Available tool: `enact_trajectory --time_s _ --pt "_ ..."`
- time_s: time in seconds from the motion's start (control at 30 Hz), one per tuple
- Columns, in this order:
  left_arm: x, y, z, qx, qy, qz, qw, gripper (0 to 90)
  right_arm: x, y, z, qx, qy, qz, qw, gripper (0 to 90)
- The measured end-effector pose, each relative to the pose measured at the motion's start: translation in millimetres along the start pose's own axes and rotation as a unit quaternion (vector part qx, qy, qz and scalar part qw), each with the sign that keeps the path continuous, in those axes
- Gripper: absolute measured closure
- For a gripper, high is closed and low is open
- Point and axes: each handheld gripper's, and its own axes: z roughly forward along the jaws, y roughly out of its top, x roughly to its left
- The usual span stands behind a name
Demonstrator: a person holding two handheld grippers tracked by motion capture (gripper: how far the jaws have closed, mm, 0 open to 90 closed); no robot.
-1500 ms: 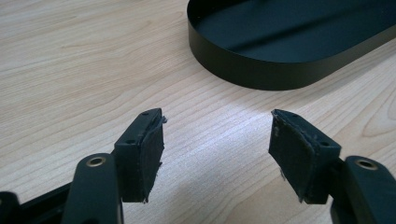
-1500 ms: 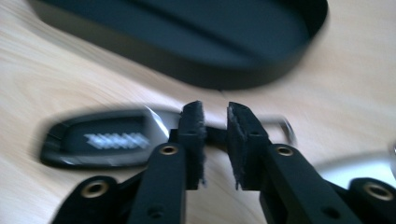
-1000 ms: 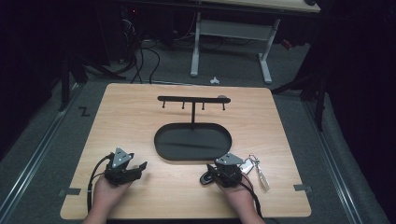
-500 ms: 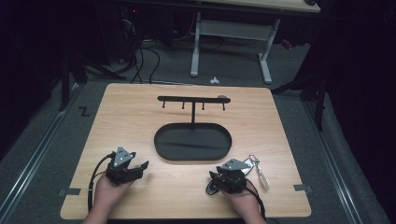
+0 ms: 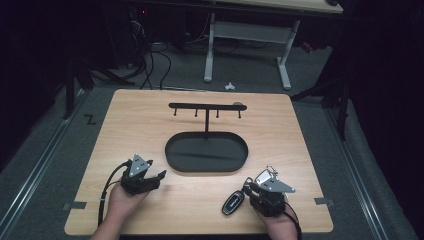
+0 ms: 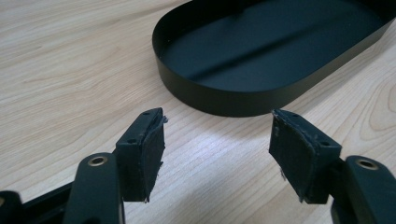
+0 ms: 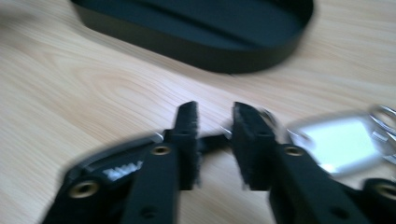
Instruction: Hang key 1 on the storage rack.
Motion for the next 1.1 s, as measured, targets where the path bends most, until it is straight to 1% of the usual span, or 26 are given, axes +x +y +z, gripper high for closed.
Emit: enact_trajectory --time_s 0.1,0.23,0.33,0.37,0.43,0.53,0.6,0.67,0.8,0.83,0.97,1.0,1.03,1.1 --pt "-2.7 1.1 2.1 -0.003 -0.002 0.005 1.0000 36.0 -7.9 -5.1 2.9 0.026 -0.013 -0.002 0.9996 80.1" --pt "-3.0 1.8 0.8 -0.005 -0.002 0.007 1.0000 36.0 -11.2 -9.3 12.6 0.051 -0.023 -0.003 0.9984 80.6" --pt "-1.7 0.5 -2.0 -0.006 0.005 0.011 0.9999 36.0 -11.4 -8.7 20.7 0.064 -0.024 -0.007 0.9977 80.5" --pt "-1.1 -0.7 -3.8 -0.006 0.007 0.012 0.9999 36.0 -11.1 -7.7 23.0 0.064 -0.025 -0.008 0.9976 80.4" --pt "0.7 -4.5 -8.4 -0.006 0.010 0.008 0.9999 35.9 -11.1 -4.4 28.1 0.065 -0.027 -0.013 0.9975 80.2" --pt "4.6 -10.1 -16.8 -0.006 0.018 0.001 0.9998 35.9 -10.6 0.4 34.1 0.066 -0.022 -0.016 0.9975 80.2" --pt "6.9 -13.3 -21.6 -0.008 0.024 -0.004 0.9997 36.0 -8.7 4.1 39.6 0.067 -0.014 -0.019 0.9975 80.0" --pt "9.7 -17.3 -27.5 -0.006 0.029 -0.010 0.9995 36.0 -5.2 8.8 45.8 0.067 -0.008 -0.028 0.9973 79.7" --pt "12.7 -23.4 -35.1 -0.007 0.039 -0.018 0.9991 36.1 4.3 19.0 59.1 0.067 0.010 -0.042 0.9968 78.1" --pt "13.2 -24.2 -36.3 -0.006 0.040 -0.018 0.9990 36.1 8.8 22.8 63.5 0.068 0.018 -0.050 0.9963 76.9" --pt "15.3 -26.4 -39.5 -0.006 0.043 -0.023 0.9988 36.1 13.1 25.3 63.4 0.063 0.020 -0.059 0.9961 75.4" --pt "15.4 -26.3 -39.2 -0.007 0.043 -0.024 0.9988 36.1 13.3 27.1 58.7 0.053 0.024 -0.053 0.9969 73.4" --pt "15.2 -26.0 -38.5 -0.007 0.043 -0.023 0.9988 36.1 13.3 27.1 58.7 0.053 0.024 -0.053 0.9969 73.4" --pt "14.1 -24.7 -36.0 -0.005 0.040 -0.019 0.9990 36.1 14.2 28.1 53.1 0.041 0.029 -0.049 0.9976 69.9"
